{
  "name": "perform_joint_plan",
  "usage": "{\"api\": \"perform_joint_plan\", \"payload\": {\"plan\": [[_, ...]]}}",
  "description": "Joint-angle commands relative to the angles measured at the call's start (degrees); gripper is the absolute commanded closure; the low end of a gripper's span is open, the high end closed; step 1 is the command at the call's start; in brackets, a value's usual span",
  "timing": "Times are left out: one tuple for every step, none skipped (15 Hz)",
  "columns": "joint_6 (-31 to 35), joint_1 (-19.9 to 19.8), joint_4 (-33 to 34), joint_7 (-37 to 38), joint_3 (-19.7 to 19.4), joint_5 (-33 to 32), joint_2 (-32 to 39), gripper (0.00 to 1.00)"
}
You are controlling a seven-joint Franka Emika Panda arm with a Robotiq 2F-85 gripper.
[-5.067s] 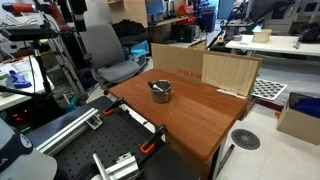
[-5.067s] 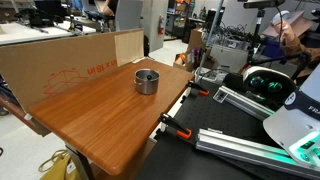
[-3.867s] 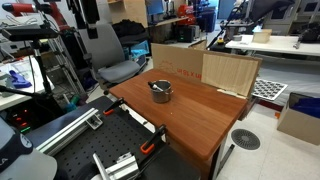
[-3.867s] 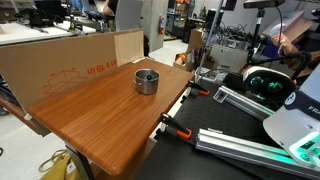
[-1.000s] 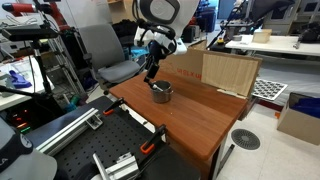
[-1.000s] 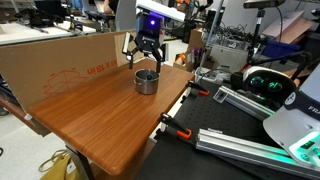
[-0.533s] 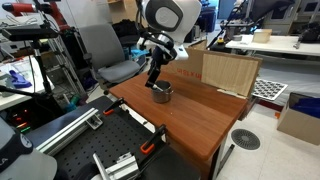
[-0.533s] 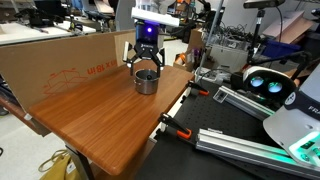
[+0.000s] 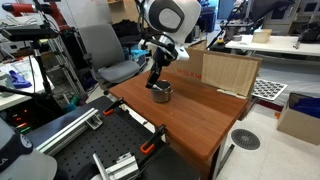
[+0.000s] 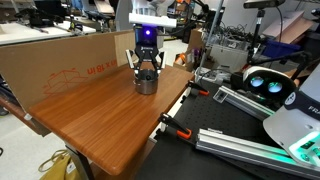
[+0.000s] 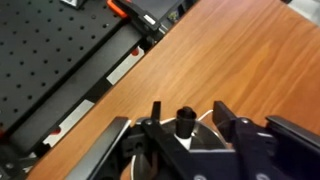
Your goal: Remove the marker from the silver pot and put it on the table
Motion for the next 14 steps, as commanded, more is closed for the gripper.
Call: {"api": "perform_joint_plan", "payload": {"plan": [[-0.88,0.59,1.55,1.6,-0.32,-1.7,0.83,0.72],[-1.07,0.58,1.56,1.59,-0.28,-1.97,0.83,0.8],[-1.21,0.61,1.55,1.63,-0.27,-2.2,0.82,0.87],[-1.24,0.67,1.56,1.56,-0.23,-2.21,0.79,0.95],[-1.38,0.74,1.57,1.53,-0.24,-2.27,0.76,1.0],[-1.39,0.74,1.73,1.43,-0.23,-2.28,0.78,0.97],[-1.35,0.75,1.74,1.32,-0.21,-2.24,0.71,0.95],[-1.31,0.71,1.72,1.13,-0.18,-2.14,0.58,0.95],[-1.21,0.7,1.64,1.0,-0.15,-2.05,0.45,0.95],[-0.97,0.69,1.44,0.72,-0.11,-1.97,0.13,0.95],[-0.46,0.71,1.27,0.44,-0.08,-1.89,-0.09,0.95],[-0.25,0.7,0.97,0.11,0.0,-1.78,-0.52,0.95],[-0.12,0.58,0.69,-0.49,0.15,-1.51,-1.01,0.95],[0.24,0.63,0.24,-0.78,0.19,-1.54,-1.65,0.95]]}}
